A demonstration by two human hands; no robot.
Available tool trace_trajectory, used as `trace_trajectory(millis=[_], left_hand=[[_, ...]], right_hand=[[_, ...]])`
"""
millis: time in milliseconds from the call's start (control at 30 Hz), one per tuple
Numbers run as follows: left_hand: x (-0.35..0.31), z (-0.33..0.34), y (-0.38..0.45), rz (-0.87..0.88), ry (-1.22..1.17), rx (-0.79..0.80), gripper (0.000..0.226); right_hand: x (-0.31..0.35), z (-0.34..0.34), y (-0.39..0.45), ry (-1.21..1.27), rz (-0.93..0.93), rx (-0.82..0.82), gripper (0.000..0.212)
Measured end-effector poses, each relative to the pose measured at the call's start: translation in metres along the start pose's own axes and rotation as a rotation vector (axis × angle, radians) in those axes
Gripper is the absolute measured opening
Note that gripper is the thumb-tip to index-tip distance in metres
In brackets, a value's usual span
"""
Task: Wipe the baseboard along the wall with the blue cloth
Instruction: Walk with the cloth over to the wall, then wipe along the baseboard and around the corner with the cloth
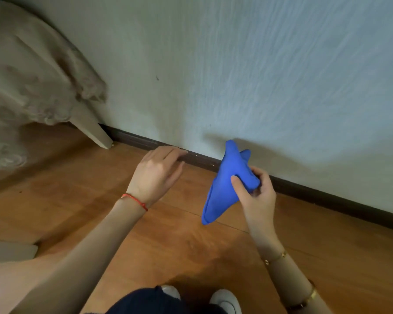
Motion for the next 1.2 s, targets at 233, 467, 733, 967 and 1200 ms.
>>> trace_trajectory(millis=[233,467,733,967,1200], left_hand=[[0.026,0.034,-0.031,-0.032,0.033,-0.010,0.022],[0.048,0.072,-0.033,-0.133,0.016,0.057,0.023],[0.074,0.099,-0.029,-0.193,0.019,0.062,0.024],[0.093,0.117,-0.024,-0.272,0.010,0.014,0.025],[0.099,0.131,-0.033,-0.274,-0.017,0.019,0.029]], right_hand=[[-0.032,-0.003,-0.003,0.029,-0.052,-0.085,0.032],[-0.058,0.016,0.020,-0.158,-0.221,-0.112,0.042],[-0.117,0.041,0.086,-0.717,-0.723,0.092,0.043],[-0.154,0.048,0.113,-1.207,-1.250,0.127,0.052],[-0.163,0.045,0.122,-1.406,-1.528,0.208,0.037]])
Point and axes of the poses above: each hand's wrist, its own y-axis towards the middle knuckle, its own z-axis out of the palm, x = y × z, the point moved 3 cm from there along y, towards the middle knuckle, and after that the axes turned 4 degrees about y, right-handed, at the moved point
